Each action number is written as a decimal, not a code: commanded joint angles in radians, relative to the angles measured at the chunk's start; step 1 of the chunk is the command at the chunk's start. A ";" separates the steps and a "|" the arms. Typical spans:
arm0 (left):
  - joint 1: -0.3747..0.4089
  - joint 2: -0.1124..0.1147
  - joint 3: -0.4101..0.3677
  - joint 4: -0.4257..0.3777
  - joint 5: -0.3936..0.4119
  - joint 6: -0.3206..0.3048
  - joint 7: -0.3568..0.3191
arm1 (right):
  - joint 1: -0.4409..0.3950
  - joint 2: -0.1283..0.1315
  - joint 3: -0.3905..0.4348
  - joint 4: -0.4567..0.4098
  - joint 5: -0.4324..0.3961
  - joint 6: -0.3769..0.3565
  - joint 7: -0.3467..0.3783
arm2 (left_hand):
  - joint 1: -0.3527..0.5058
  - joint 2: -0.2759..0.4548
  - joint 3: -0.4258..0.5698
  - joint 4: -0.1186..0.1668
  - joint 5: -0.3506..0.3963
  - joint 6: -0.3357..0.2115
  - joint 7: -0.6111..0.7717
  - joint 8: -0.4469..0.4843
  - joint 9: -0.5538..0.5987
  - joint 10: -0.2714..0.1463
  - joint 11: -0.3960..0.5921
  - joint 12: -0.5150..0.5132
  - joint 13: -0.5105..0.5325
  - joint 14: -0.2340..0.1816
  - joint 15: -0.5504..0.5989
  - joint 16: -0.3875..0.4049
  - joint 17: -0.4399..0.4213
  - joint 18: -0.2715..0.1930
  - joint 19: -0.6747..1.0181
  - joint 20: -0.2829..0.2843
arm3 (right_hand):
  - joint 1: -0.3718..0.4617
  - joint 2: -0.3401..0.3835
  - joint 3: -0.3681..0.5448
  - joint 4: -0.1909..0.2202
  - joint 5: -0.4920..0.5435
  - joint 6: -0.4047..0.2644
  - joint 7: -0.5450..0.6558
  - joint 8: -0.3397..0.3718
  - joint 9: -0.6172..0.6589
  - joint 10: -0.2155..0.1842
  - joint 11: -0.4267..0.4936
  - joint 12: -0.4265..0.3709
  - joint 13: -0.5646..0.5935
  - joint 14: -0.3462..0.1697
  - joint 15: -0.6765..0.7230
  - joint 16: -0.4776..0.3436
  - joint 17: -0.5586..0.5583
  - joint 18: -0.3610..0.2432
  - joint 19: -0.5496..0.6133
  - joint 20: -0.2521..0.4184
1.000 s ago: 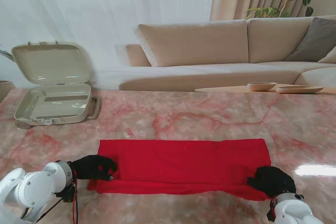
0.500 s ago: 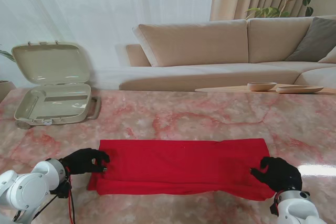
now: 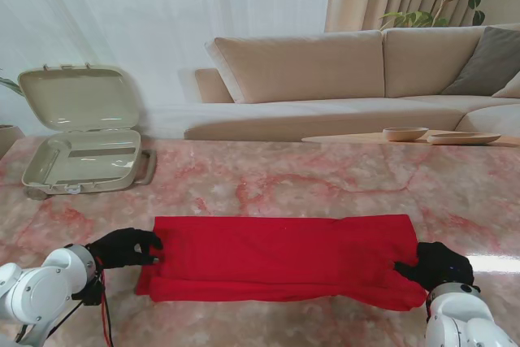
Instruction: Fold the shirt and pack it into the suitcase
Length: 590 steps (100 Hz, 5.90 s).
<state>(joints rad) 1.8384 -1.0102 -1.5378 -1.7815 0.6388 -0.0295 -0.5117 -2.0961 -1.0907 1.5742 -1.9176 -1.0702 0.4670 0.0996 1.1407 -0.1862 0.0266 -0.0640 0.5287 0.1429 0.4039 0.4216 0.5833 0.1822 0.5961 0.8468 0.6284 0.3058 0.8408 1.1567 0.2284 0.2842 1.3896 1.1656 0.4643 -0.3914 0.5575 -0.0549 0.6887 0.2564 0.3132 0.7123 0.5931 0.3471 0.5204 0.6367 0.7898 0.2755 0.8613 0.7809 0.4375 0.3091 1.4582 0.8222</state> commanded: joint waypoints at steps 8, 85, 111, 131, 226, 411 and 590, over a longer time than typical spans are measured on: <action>0.010 0.001 0.004 0.004 -0.003 0.012 -0.008 | 0.011 0.011 -0.005 0.011 -0.025 0.030 0.059 | 0.040 0.048 -0.040 0.023 -0.005 0.007 -0.002 0.014 -0.035 0.010 -0.005 -0.007 -0.040 0.047 -0.019 -0.007 -0.011 0.023 -0.005 -0.002 | -0.057 0.026 -0.017 0.033 -0.034 0.035 -0.022 -0.018 -0.067 0.035 -0.011 0.022 -0.070 0.030 -0.002 0.037 -0.040 -0.002 -0.006 0.035; 0.001 0.003 0.021 0.018 -0.014 0.015 -0.011 | 0.112 0.037 -0.074 0.114 0.017 0.127 0.203 | 0.042 0.045 -0.039 0.022 -0.005 0.007 0.003 0.021 -0.035 0.009 -0.004 -0.003 -0.038 0.047 -0.017 -0.006 -0.012 0.024 -0.004 -0.003 | -0.049 -0.010 -0.007 0.029 0.042 -0.059 0.014 -0.016 -0.118 0.055 -0.012 0.077 -0.132 0.042 -0.004 0.084 -0.077 -0.016 -0.031 0.064; 0.001 0.003 0.023 0.020 -0.018 0.017 -0.013 | 0.133 0.045 -0.101 0.123 0.062 0.139 0.238 | 0.044 0.042 -0.039 0.022 -0.002 0.007 0.004 0.022 -0.035 0.010 -0.004 -0.001 -0.039 0.048 -0.017 -0.006 -0.013 0.024 -0.005 -0.003 | 0.034 -0.056 0.001 0.033 0.098 -0.100 0.065 0.004 -0.121 0.050 0.004 0.089 -0.153 0.049 -0.014 0.081 -0.093 -0.009 -0.048 0.057; 0.001 0.003 0.026 0.023 -0.019 0.017 -0.013 | 0.149 0.049 -0.119 0.124 0.096 0.148 0.253 | 0.046 0.041 -0.039 0.021 -0.002 0.007 0.004 0.023 -0.035 0.010 -0.005 0.001 -0.040 0.047 -0.017 -0.006 -0.014 0.024 -0.006 -0.004 | 0.142 -0.108 -0.002 0.045 0.124 -0.120 0.095 0.015 -0.115 0.044 0.018 0.095 -0.166 0.049 -0.025 0.075 -0.108 -0.005 -0.062 0.053; -0.001 0.003 0.036 0.030 -0.029 0.025 -0.014 | 0.188 0.057 -0.138 0.130 0.213 0.119 0.286 | 0.057 0.029 -0.037 0.022 0.000 0.007 0.015 0.025 -0.032 0.007 -0.011 0.038 -0.038 0.044 -0.017 -0.005 -0.016 0.026 -0.007 -0.005 | 0.352 -0.322 0.210 -0.051 0.157 -0.208 0.630 -0.214 -0.024 -0.005 0.085 0.108 -0.145 0.019 -0.051 0.042 -0.120 0.001 -0.105 0.046; -0.014 0.001 0.065 0.071 -0.085 -0.006 0.004 | 0.057 -0.071 0.013 0.050 0.649 -0.107 -0.195 | 0.075 0.011 -0.033 0.019 0.014 0.009 0.037 0.031 -0.006 0.008 -0.011 0.089 -0.022 0.042 -0.007 -0.007 -0.002 0.024 -0.009 -0.018 | 0.263 -0.356 0.652 0.439 0.099 -0.025 0.859 0.324 0.304 0.122 0.350 0.294 0.520 -0.151 0.318 -0.004 0.724 -0.266 0.332 -0.166; -0.280 -0.027 0.438 0.264 -0.374 -0.027 0.081 | 0.282 -0.042 -0.117 -0.147 0.716 -0.201 -0.068 | 0.072 0.020 -0.035 0.020 0.012 0.018 0.029 0.026 -0.016 0.016 -0.014 0.082 -0.034 0.052 -0.004 -0.008 -0.011 0.025 -0.010 -0.028 | 0.285 -0.404 0.652 0.416 0.132 -0.026 0.826 0.331 0.342 0.128 0.328 0.308 0.519 -0.166 0.390 0.026 0.728 -0.276 0.359 -0.132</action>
<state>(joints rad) 1.5461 -1.0276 -1.1169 -1.5474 0.2606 -0.0627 -0.4235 -1.8280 -1.1275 1.4716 -2.0622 -0.3675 0.2619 0.0100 1.1516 -0.1874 0.0264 -0.0572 0.5291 0.1566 0.4297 0.4482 0.5899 0.2005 0.5908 0.9388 0.6454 0.3402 0.9473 1.1565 0.2256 0.3128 1.4480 1.1395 0.6874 -0.7994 1.1221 0.3147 0.7852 0.3102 1.0810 1.0218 0.9179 0.4473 0.8486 0.9272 1.2607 0.0750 1.2216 0.7818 1.1263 0.1332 1.7336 0.6717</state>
